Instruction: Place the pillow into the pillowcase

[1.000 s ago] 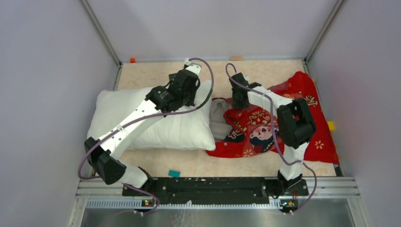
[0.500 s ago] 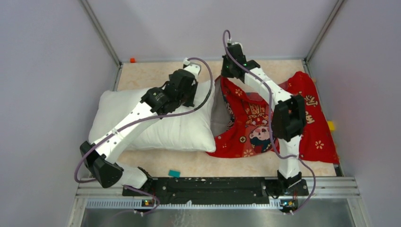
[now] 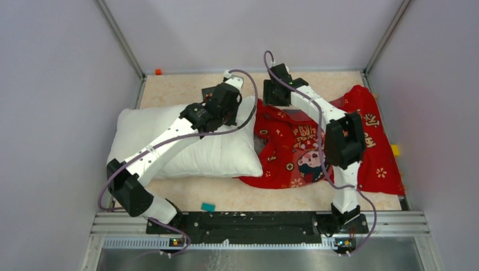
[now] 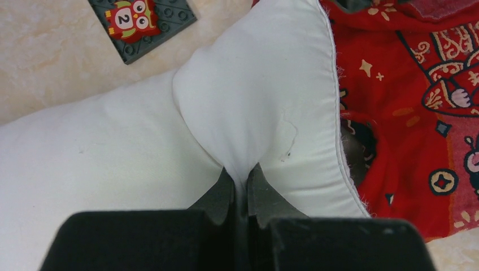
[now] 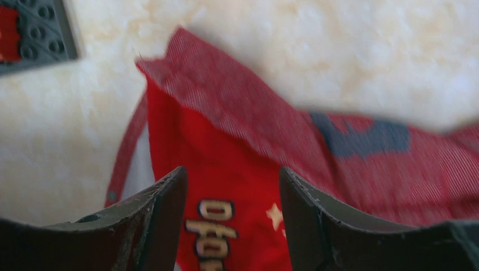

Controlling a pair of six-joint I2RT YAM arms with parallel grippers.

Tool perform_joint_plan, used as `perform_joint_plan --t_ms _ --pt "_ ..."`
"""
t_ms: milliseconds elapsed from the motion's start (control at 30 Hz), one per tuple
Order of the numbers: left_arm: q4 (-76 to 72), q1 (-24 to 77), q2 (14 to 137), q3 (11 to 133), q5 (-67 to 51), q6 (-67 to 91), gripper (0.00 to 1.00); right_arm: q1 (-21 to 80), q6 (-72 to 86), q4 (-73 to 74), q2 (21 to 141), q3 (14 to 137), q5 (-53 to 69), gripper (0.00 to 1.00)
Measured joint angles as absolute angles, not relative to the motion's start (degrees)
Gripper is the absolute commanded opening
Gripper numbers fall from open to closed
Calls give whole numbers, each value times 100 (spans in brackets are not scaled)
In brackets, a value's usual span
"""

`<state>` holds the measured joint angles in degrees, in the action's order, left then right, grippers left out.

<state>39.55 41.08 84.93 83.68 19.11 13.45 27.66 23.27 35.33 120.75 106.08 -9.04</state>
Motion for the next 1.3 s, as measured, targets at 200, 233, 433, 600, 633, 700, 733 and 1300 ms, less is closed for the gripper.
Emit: perform_joint_plan --t_ms 200,233,433,600,633,700,733,1300 --pt "3876 3927 8488 8368 1981 1402 0 3057 2414 3489 10536 9024 -1116 62" --pt "3872 3896 8479 8368 2003 1415 0 3162 2427 3459 10359 8803 -1111 63" --pt "3852 3701 8374 8368 2097 1509 0 3653 2585 3124 9939 7557 -856 64" --pt "3763 3651 8320 8368 2123 1503 0 3933 2716 3089 9937 7111 -941 20" --pt "3743 3649 8320 8368 2106 1500 0 3962 2738 3070 9926 7037 -967 2" --pt "3695 3640 8320 8368 2014 1492 0 3999 2860 3039 9861 6831 -1028 0" --pt "3673 3634 8331 8379 1940 1494 0 4001 2941 3037 9789 6718 -1048 0" --pt "1398 3920 9137 7102 1229 2056 0 4003 3614 2504 7314 5778 -976 0"
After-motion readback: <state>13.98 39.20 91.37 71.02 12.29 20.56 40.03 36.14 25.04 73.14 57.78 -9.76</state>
